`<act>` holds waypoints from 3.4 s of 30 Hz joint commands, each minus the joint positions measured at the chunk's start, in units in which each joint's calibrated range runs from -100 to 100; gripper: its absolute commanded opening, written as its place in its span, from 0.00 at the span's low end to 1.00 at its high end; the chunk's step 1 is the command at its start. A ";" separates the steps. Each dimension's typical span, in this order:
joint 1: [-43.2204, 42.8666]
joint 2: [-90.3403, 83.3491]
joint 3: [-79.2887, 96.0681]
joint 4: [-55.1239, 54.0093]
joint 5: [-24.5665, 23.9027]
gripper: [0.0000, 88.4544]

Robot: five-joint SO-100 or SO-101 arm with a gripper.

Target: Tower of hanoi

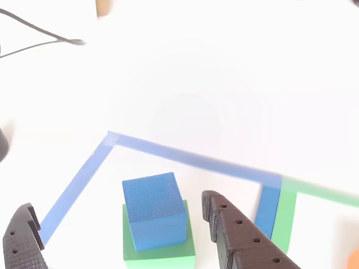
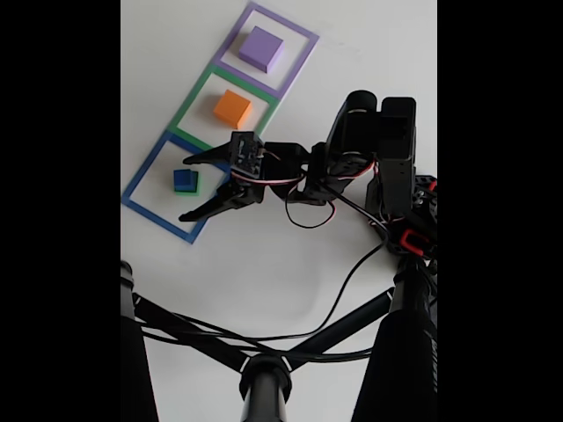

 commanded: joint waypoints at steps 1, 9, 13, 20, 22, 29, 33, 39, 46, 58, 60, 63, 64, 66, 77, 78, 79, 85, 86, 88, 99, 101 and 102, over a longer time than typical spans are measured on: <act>-0.63 0.34 -2.31 -1.74 0.00 0.37; -0.92 3.01 -5.58 -1.58 0.00 0.37; -0.92 3.66 -6.13 -1.58 0.00 0.36; -1.49 3.82 -5.40 -1.34 0.00 0.30; -1.59 3.82 -5.31 -1.42 0.00 0.28; -2.07 3.98 -5.04 -1.42 0.00 0.16; -2.16 3.98 -4.95 -1.50 0.00 0.15; -2.45 4.14 -4.95 -1.58 0.00 0.10; -2.83 4.14 -5.13 -1.74 0.00 0.04; -3.50 0.51 -3.31 -0.77 0.00 0.02; -3.50 -2.32 -1.95 0.61 0.00 0.02; -3.50 -8.54 -0.13 4.74 0.00 0.02; -3.41 -11.04 0.24 7.08 0.00 0.02; -3.22 -16.69 0.33 12.91 0.00 0.02; 0.81 -48.10 -15.40 69.76 0.00 0.02; 1.67 -49.96 -18.13 75.59 0.00 0.02; 2.73 -51.57 -21.67 82.55 0.00 0.02; 9.54 -53.75 -46.86 117.29 0.00 0.01; 10.30 -53.27 -51.13 121.66 0.00 0.01; 11.55 -51.90 -60.22 130.16 0.00 0.01; 17.30 -49.88 -85.76 152.27 -3.21 0.01; 18.55 -50.36 -87.40 154.37 -3.89 0.01; 19.22 -50.68 -87.86 154.94 -4.90 0.01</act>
